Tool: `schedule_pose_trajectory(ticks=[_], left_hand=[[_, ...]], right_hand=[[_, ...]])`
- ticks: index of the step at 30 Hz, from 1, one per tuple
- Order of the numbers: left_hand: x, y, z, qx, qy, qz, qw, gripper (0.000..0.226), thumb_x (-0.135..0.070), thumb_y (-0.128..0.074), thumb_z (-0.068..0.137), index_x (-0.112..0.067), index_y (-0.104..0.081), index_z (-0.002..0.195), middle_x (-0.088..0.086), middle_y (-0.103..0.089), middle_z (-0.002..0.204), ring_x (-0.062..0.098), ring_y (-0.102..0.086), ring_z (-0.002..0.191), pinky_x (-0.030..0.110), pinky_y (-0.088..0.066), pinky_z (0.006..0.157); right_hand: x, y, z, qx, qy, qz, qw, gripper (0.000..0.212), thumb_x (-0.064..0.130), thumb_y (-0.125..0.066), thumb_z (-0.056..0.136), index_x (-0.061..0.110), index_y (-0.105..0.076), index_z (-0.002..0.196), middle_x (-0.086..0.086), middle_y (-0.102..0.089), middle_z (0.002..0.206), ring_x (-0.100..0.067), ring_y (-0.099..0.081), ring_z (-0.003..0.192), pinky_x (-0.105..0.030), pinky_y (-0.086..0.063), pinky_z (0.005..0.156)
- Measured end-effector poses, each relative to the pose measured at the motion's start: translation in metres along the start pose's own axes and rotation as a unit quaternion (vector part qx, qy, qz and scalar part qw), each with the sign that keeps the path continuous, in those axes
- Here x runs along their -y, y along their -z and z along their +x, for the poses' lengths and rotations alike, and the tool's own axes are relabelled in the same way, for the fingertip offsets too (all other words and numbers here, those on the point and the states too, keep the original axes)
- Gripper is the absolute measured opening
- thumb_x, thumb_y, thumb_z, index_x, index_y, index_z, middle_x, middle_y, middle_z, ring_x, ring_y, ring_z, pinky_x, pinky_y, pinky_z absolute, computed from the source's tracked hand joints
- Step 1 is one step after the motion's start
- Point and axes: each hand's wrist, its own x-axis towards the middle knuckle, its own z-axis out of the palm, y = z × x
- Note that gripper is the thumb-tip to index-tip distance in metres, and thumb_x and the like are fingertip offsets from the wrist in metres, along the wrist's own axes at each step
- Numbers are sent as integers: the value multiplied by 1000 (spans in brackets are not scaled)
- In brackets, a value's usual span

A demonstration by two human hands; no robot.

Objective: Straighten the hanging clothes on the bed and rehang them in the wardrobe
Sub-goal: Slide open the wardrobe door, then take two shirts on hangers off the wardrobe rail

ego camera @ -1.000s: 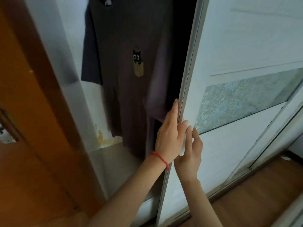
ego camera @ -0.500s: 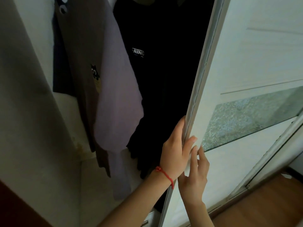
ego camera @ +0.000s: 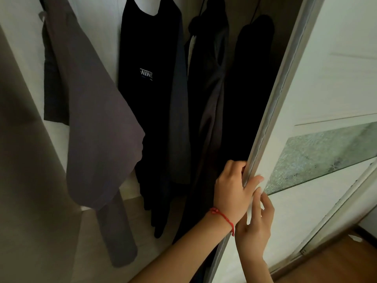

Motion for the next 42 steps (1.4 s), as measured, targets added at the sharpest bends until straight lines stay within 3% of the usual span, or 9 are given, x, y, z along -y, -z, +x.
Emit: schedule_pose_trajectory(ticks=[6,13,22,28,32,36,39,42], left_hand=[[-4,-27,11,24,11,18,999,36,-37,-65,80,-9,-61,102,7,-59,100,25,-62,85,38,-53,76],[-10,-53,25,62,10,31,998,38,-36,-63,82,-8,-60,107,10,-59,106,27,-61,91,36,-52,78],[-9,-83,34,108,3,22,994,34,-29,-57,87,-10,-59,115,13,-59,111,34,-62,96,43,-54,81],[1,-66,29,137,-45,18,989,33,-23,-56,89,-8,-60,119,13,-63,113,26,-61,100,35,-53,85],[6,-33,31,124,-76,25,989,32,-24,-57,88,-9,-61,117,10,-64,112,21,-61,99,33,-53,80],[2,9,39,78,-90,36,992,31,-26,-56,88,-11,-62,115,6,-64,112,17,-62,99,32,-55,79],[-10,42,48,49,-89,35,994,30,-24,-57,88,-12,-62,115,5,-64,111,14,-61,100,32,-54,83],[-31,74,50,26,-118,50,991,30,-26,-56,89,-14,-62,116,0,-63,113,7,-59,102,23,-53,85]], right_hand=[[-22,5,15,-9,-4,-12,1000,76,-16,-67,73,4,-33,137,-31,-46,129,-29,-42,115,-38,-39,81],[-40,14,32,-8,-11,-36,999,70,-16,-62,76,1,-33,137,-32,-45,131,-48,-47,118,-47,-47,78],[-63,21,53,-42,-39,-50,997,68,-10,-60,81,8,-31,140,-27,-46,134,-44,-45,124,-48,-46,85],[-74,16,63,-69,-53,-68,994,60,-8,-57,83,4,-39,139,-26,-49,132,-44,-49,121,-51,-50,80],[-65,13,70,-118,-93,-62,987,51,-7,-55,86,1,-44,135,-32,-45,131,-47,-45,122,-57,-46,89],[-19,5,89,-173,45,-53,982,39,4,-49,90,-3,-47,128,-35,-44,130,-43,-41,120,-54,-39,95],[35,-6,106,-145,118,14,982,39,10,-50,90,-4,-49,127,-28,-51,127,-31,-42,121,-47,-41,96],[86,-11,119,-108,142,100,979,41,16,-48,90,1,-50,128,-21,-54,125,-24,-47,119,-34,-40,98]])
